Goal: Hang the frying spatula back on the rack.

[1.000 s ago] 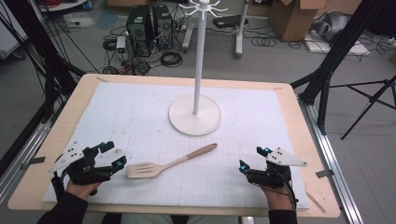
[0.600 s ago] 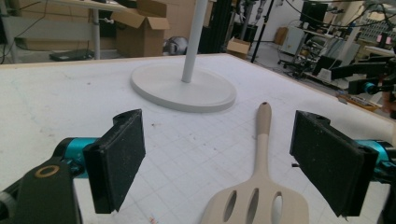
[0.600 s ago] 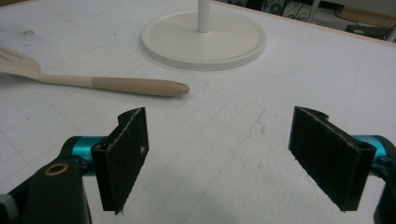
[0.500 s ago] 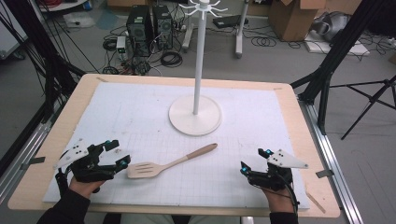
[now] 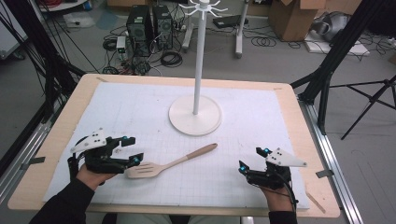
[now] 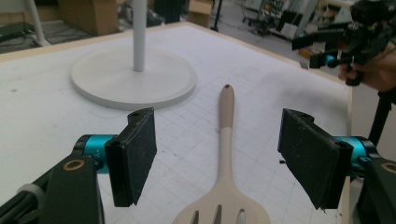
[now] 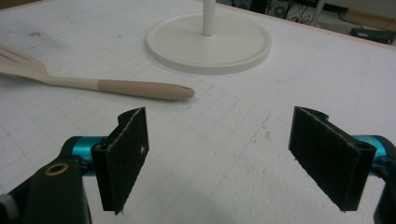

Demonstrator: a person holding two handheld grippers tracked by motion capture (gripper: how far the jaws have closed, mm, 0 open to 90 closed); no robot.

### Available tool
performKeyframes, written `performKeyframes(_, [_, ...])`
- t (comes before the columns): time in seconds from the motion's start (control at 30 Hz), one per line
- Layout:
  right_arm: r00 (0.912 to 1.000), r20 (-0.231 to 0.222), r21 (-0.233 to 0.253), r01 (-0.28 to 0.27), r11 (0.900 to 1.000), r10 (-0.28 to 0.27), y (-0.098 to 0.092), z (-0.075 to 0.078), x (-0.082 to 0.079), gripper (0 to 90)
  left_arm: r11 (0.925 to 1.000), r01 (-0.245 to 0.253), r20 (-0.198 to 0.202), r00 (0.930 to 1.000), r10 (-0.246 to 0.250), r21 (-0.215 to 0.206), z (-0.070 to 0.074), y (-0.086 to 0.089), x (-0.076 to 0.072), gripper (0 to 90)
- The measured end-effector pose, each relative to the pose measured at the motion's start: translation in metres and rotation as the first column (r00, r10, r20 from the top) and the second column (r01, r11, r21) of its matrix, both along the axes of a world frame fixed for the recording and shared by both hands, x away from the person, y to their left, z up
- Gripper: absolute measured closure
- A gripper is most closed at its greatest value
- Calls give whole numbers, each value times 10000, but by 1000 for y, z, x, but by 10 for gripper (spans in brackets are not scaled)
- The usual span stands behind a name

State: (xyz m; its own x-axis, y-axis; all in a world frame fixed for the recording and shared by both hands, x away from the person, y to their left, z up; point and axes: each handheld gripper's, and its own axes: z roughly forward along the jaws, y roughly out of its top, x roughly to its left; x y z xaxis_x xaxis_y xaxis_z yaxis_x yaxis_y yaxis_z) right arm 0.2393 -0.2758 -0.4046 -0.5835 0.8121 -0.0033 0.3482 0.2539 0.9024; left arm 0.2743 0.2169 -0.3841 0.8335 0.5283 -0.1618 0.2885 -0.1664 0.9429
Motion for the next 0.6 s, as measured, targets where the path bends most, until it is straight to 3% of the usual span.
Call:
performKeyframes(0.23, [9999,66,-21,-95,10000,95,0,1,0,189,9897,819,-637,9952,-748,1175,2,-37,21,315])
performKeyframes(0.4, [9999,8,60,-111,9999,111,0,1,0,189,9690,1283,-1254,9867,-1034,2109,-2,-57,37,331])
performKeyframes(0.6, [9998,78,86,-162,9998,162,-1,2,1,189,9560,1564,-1981,9742,-1080,2481,-14,-71,49,343])
